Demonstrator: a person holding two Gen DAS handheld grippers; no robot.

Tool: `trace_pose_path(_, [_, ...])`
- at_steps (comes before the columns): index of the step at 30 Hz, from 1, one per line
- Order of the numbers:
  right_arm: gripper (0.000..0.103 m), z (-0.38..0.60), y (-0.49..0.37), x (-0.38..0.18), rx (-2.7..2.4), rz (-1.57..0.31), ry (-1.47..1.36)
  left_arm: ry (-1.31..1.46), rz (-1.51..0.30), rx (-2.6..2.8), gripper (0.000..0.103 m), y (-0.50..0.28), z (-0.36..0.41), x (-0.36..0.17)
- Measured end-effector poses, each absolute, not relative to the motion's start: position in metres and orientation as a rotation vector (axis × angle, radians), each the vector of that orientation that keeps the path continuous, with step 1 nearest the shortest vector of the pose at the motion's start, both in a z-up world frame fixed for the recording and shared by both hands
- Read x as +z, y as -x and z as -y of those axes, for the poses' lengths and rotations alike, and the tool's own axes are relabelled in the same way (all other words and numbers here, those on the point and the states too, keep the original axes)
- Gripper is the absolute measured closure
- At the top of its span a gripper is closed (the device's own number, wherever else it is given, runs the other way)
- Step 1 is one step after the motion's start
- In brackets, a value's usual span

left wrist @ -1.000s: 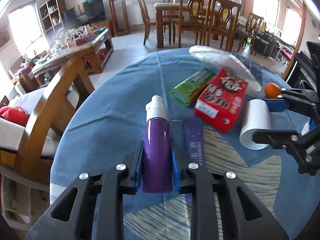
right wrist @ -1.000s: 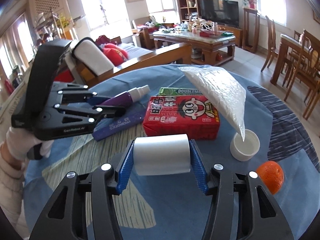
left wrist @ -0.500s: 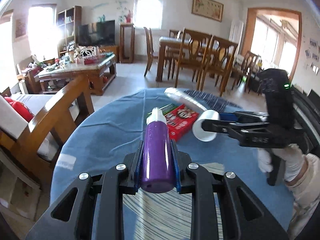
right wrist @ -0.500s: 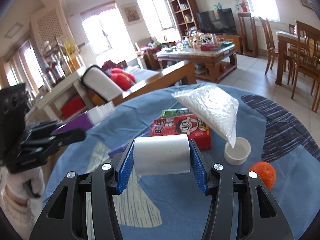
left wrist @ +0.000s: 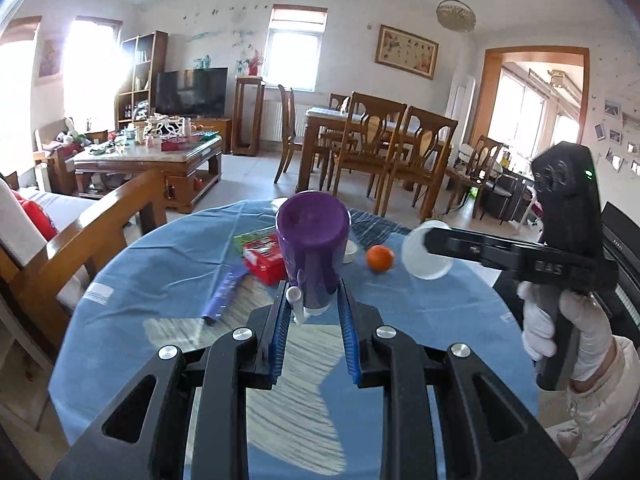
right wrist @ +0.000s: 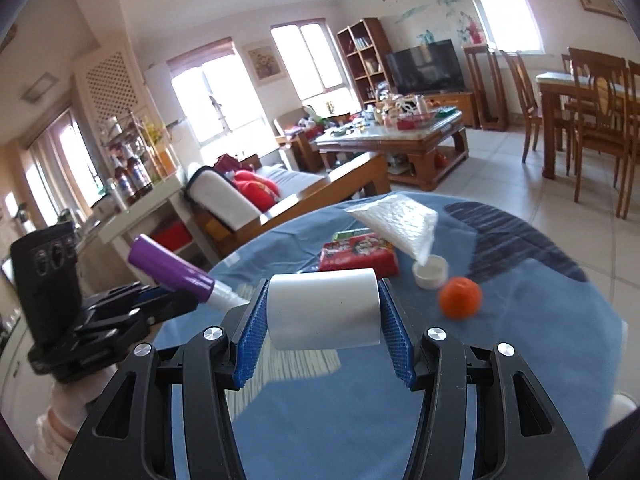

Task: Collect trash
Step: 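Carry purple bottle and white paper roll over the black bin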

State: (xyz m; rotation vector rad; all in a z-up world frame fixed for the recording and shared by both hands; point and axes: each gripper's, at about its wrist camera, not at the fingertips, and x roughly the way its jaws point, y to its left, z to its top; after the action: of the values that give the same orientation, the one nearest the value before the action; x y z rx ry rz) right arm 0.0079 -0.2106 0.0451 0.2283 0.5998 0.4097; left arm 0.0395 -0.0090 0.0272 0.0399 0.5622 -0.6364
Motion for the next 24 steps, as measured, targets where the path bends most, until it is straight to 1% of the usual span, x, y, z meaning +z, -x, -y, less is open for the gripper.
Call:
trace_pose_path(6, [0.050,0.242,0.037,0.060,0.379,-0.576,-0.215,-0.022,-0.543,-0.686,0.079,-0.027,0.027,0.030])
trace_pose_path(9, [0.050,0.265,0.059,0.072,0.352,-0.550,-0.210,-0.034,-0.532,-0.721,0.079,-0.021,0.048,0.035])
trace_pose_path(16, [0.050,0.323,0.106,0.093,0.267,-0.487,-0.236,-0.058,-0.517,-0.840,0.079,-0.005,0.113,0.039])
trace_pose_path(24, [0.050,0.403,0.158,0.097,0.133,-0.434,-0.290,-0.098,-0.512,-0.986,0.079,0.019,0.193,0.034])
